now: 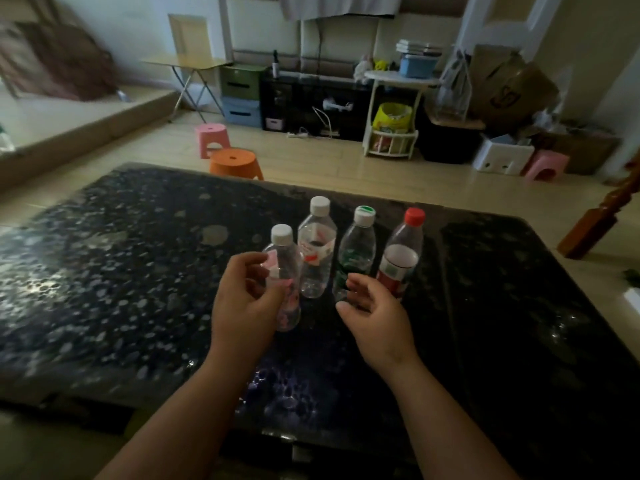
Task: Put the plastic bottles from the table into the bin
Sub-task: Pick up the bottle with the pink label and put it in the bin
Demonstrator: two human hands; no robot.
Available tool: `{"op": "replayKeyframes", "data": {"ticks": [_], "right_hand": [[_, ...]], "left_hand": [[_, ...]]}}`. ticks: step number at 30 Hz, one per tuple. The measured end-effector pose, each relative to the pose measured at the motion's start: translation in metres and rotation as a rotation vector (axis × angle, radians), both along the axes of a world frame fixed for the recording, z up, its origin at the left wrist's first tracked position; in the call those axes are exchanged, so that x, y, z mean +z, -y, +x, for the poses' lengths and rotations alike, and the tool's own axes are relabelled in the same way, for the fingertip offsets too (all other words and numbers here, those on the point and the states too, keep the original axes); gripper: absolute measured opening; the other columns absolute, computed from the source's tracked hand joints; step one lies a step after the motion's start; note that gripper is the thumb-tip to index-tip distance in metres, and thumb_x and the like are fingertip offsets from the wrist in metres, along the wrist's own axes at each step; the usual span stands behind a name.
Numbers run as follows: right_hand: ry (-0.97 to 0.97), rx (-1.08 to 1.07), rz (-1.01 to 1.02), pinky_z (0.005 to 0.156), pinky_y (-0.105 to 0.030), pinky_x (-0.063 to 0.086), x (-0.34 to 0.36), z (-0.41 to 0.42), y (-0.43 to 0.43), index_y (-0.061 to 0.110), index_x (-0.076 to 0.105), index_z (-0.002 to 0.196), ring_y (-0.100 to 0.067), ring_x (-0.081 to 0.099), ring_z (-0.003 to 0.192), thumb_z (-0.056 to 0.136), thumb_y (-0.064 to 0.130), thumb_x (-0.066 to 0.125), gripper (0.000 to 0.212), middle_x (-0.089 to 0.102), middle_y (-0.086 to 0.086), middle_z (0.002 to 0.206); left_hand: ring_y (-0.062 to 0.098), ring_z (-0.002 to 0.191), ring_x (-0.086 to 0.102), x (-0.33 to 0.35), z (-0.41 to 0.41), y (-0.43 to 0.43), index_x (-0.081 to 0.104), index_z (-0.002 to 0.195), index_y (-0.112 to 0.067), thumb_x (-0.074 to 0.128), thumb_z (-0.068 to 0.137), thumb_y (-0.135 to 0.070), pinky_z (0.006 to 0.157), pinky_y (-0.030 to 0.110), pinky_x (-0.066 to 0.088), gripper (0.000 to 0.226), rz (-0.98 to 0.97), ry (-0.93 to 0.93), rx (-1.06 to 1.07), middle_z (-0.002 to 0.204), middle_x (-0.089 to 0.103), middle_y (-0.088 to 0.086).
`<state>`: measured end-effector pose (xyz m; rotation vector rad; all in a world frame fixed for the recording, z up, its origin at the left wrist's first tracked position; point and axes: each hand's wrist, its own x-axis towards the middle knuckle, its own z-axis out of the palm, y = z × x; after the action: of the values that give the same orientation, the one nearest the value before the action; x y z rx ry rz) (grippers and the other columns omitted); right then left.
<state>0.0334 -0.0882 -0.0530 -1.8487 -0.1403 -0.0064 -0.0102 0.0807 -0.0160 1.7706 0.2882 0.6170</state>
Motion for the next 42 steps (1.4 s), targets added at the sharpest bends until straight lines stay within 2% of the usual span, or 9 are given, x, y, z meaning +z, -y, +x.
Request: {"op": "replayKeyframes", "data": {"ticks": [6, 10, 14, 17, 20, 23, 27, 35, 42], "right_hand": [[-0.126, 0.231, -0.001, 0.108, -0.028, 0.039, -0.019, 0.016, -0.048, 0.022, 0.036, 0.147, -0.002, 0.044, 0.128, 0.089, 0.014, 0.068, 0.067, 0.047, 0.010, 0.137], [-0.130, 0.263, -0.044, 0.109, -0.024, 0.034, -0.030, 0.022, -0.061, 0.031, 0.029, 0.148, 0.001, 0.039, 0.129, 0.090, 0.011, 0.066, 0.072, 0.044, 0.012, 0.142], [-0.147, 0.270, -0.022, 0.114, -0.036, 0.036, -0.032, 0.029, -0.065, 0.025, 0.026, 0.153, -0.009, 0.041, 0.137, 0.089, 0.012, 0.067, 0.078, 0.042, 0.004, 0.151], [-0.090, 0.270, -0.009, 0.105, -0.038, 0.047, -0.033, 0.030, -0.064, 0.034, 0.048, 0.138, -0.005, 0.057, 0.121, 0.086, 0.013, 0.069, 0.060, 0.063, 0.009, 0.131], [-0.088, 0.258, 0.047, 0.086, -0.032, 0.058, -0.029, 0.024, -0.056, 0.038, 0.060, 0.119, -0.007, 0.068, 0.102, 0.084, 0.022, 0.075, 0.041, 0.070, 0.007, 0.113], [-0.082, 0.263, 0.056, 0.074, -0.024, 0.058, -0.022, 0.016, -0.043, 0.036, 0.059, 0.122, -0.007, 0.069, 0.096, 0.082, 0.024, 0.077, 0.045, 0.070, 0.006, 0.111], [-0.052, 0.228, 0.008, 0.081, -0.030, 0.059, -0.013, 0.003, -0.014, 0.040, 0.058, 0.121, -0.007, 0.069, 0.097, 0.081, 0.025, 0.077, 0.047, 0.070, 0.007, 0.110], [-0.010, 0.040, -0.074, 0.085, -0.028, 0.056, -0.001, -0.036, 0.082, 0.036, 0.056, 0.127, -0.005, 0.069, 0.099, 0.079, 0.028, 0.080, 0.055, 0.071, 0.009, 0.110], [-0.039, -0.117, -0.120, 0.086, -0.018, 0.052, 0.023, -0.058, 0.178, 0.037, 0.059, 0.124, 0.006, 0.063, 0.104, 0.079, 0.024, 0.077, 0.050, 0.069, 0.015, 0.112]], "left_hand": [[0.015, 0.127, 0.042, -0.023, 0.025, -0.025, 0.034, 0.142, -0.027, 0.065, 0.074, 0.003, 0.106, 0.037, 0.039, 0.080, -0.149, -0.286, -0.076, 0.135, 0.044, -0.003], [0.018, 0.141, 0.028, -0.033, 0.034, -0.029, 0.022, 0.149, -0.034, 0.056, 0.074, 0.011, 0.108, 0.033, 0.034, 0.094, -0.254, -0.366, -0.149, 0.157, 0.026, 0.002], [0.021, 0.136, 0.037, -0.030, 0.041, -0.036, 0.024, 0.150, -0.031, 0.046, 0.076, 0.022, 0.088, 0.028, 0.047, 0.093, -0.395, -0.383, -0.227, 0.154, 0.031, 0.004], [0.019, 0.115, 0.057, -0.033, 0.040, -0.034, 0.036, 0.145, -0.027, 0.050, 0.076, 0.020, 0.090, 0.039, 0.054, 0.085, -0.414, -0.347, -0.333, 0.137, 0.052, 0.006], [0.016, 0.101, 0.065, -0.035, 0.036, -0.031, 0.059, 0.120, -0.035, 0.072, 0.079, -0.017, 0.083, 0.033, 0.056, 0.047, -0.145, -0.355, -0.310, 0.114, 0.064, 0.002], [0.012, 0.094, 0.067, -0.032, 0.033, -0.024, 0.063, 0.105, -0.039, 0.075, 0.071, -0.047, 0.081, 0.033, 0.056, 0.037, -0.034, -0.355, -0.300, 0.104, 0.068, -0.004], [0.008, 0.084, 0.069, -0.022, 0.026, -0.001, 0.062, 0.103, -0.033, 0.075, 0.077, -0.033, 0.064, 0.016, 0.053, 0.028, -0.066, -0.302, -0.371, 0.093, 0.071, -0.005], [0.003, 0.089, 0.069, -0.015, 0.013, 0.076, 0.063, 0.102, -0.043, 0.074, 0.077, -0.031, 0.076, 0.022, 0.056, 0.030, 0.055, -0.209, -0.605, 0.095, 0.073, -0.010], [-0.009, 0.087, 0.065, -0.014, 0.014, 0.174, 0.058, 0.103, -0.047, 0.067, 0.085, -0.026, 0.073, 0.011, 0.051, 0.029, 0.036, -0.214, -0.740, 0.092, 0.068, -0.019]]}}
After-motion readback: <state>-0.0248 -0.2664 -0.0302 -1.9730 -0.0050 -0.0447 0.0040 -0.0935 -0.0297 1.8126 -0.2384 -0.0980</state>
